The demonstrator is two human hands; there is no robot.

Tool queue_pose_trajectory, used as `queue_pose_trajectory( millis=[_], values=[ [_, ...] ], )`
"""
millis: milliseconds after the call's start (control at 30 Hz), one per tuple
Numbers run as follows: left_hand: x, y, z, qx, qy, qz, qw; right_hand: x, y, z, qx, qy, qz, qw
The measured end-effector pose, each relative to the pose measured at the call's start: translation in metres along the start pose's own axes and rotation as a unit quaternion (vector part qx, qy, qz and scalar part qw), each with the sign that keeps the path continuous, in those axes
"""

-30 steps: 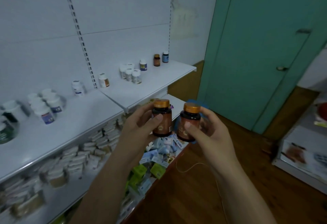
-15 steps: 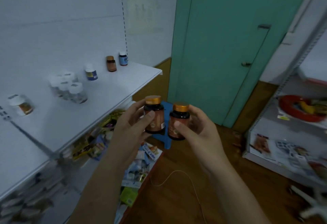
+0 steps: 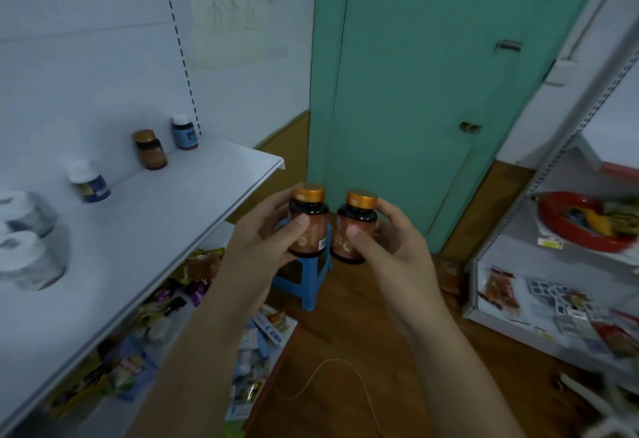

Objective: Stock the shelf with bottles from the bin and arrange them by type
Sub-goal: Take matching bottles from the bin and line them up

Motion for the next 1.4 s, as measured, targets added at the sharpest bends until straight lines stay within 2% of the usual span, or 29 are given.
queue_pose_trajectory(
  millis=[200,500,733,933,1200,1400],
  values=[
    [-0.012,-0.066,0.04,0.053,-0.02,0.025,0.998,0.016,-0.091,0.005,-0.044,-0.024,0.008,0.999],
    [-0.019,-0.112,0.039,0.224,-0.069,0.054,0.971,0.04,-0.197,0.045,-0.2,-0.033,0.011,0.979],
    [-0.013,-0.116,0.0,0.322,-0.136,0.09,0.933,0.051,-0.213,0.129,-0.322,-0.042,0.004,0.946],
    [-0.018,-0.146,-0.063,0.368,-0.193,0.123,0.901,0.072,-0.222,0.221,-0.368,-0.005,-0.007,0.93],
    [-0.037,-0.22,-0.134,0.411,-0.238,0.081,0.876,0.095,-0.246,0.336,-0.397,0.044,-0.056,0.915],
    [-0.053,-0.242,-0.148,0.42,-0.219,0.057,0.879,0.114,-0.25,0.395,-0.438,0.04,-0.063,0.896]
  ],
)
Point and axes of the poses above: each hand's wrist, its own y-axis away from the middle knuckle, its own z-axis out of the palm, x = y × z, the point moved 4 cm from there along -y, towards the middle knuckle, and after that the axes turned 15 degrees about x, right-handed, at the moved point
